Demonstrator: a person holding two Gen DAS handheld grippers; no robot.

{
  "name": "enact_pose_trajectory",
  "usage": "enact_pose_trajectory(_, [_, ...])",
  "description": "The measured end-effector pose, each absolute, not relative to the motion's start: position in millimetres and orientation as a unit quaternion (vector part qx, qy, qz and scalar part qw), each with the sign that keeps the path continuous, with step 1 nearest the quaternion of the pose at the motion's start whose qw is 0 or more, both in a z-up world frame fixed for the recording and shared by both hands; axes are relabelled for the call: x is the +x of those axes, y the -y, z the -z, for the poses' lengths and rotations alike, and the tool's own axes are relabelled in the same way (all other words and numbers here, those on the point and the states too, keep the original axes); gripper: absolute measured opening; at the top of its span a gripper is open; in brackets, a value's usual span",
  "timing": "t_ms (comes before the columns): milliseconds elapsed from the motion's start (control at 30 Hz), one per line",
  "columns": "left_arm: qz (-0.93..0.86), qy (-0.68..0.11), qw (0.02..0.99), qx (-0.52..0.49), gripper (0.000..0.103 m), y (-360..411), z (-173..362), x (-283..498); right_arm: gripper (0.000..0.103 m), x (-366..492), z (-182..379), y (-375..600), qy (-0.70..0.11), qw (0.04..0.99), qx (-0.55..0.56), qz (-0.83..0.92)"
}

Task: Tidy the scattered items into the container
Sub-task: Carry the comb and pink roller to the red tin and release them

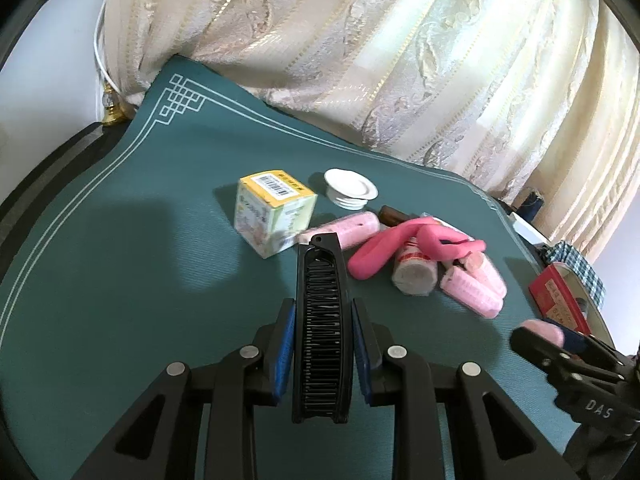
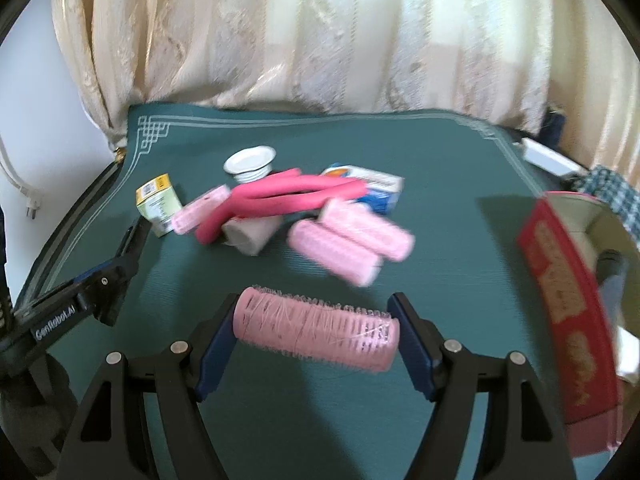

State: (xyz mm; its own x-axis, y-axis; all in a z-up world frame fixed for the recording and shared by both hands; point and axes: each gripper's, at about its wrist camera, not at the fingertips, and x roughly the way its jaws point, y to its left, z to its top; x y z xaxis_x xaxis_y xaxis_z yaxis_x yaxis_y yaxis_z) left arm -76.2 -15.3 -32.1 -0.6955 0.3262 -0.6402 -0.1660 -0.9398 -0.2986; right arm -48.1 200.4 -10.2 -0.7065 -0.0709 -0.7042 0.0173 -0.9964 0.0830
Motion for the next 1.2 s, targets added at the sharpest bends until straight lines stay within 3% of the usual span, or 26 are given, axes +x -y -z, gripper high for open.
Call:
enact_pose_trajectory(667, [-0.888,0.039,0.305,-0.343,0.028,-154,-27,-17,0.077,54,-34,-405,0.093,-0.154,0.285,0.942])
enact_pose_trajectory(1200, [-0.839,-0.019,0.423,-0.342,0.028,-310,-47,-2,0.077,77,-20,-481,0.119,-0.182,0.29,0.932])
